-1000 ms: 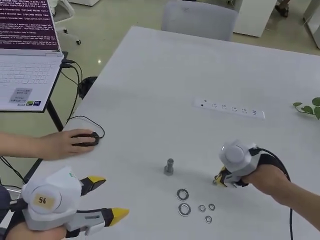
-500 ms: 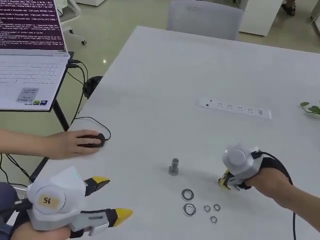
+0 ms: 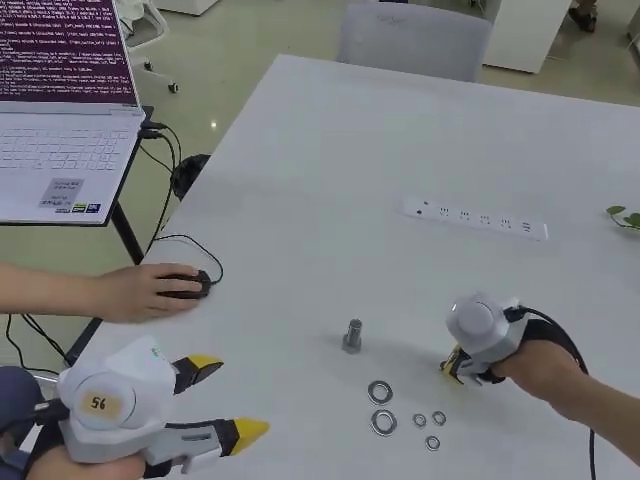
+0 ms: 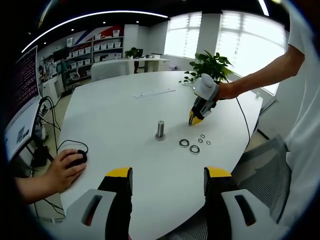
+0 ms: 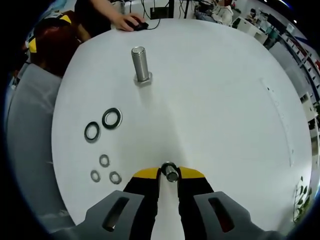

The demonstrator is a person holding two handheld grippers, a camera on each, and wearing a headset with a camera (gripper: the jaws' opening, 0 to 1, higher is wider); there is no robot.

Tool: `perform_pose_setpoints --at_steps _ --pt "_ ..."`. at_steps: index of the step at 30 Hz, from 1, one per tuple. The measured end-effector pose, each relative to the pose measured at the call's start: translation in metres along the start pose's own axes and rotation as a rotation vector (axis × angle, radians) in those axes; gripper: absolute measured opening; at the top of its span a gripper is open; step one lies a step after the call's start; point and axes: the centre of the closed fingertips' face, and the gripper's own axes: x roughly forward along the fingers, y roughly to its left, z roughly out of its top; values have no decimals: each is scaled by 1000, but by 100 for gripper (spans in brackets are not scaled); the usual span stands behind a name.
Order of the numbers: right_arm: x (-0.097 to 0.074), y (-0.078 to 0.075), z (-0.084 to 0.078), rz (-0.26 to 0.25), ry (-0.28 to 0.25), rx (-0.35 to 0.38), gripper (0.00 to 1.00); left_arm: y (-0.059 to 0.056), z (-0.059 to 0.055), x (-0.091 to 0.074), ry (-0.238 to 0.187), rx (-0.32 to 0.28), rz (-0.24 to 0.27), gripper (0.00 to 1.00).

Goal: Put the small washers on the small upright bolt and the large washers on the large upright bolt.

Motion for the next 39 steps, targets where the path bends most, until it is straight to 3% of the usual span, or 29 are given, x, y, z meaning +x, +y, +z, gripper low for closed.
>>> perform_pose_setpoints --at_steps 18,39 --pt "-10 -3 0 2 -31 58 18 0 2 -1 -5 2 2 57" --pt "-28 -7 6 -29 -70 64 22 -3 4 -1 -12 6 1 57"
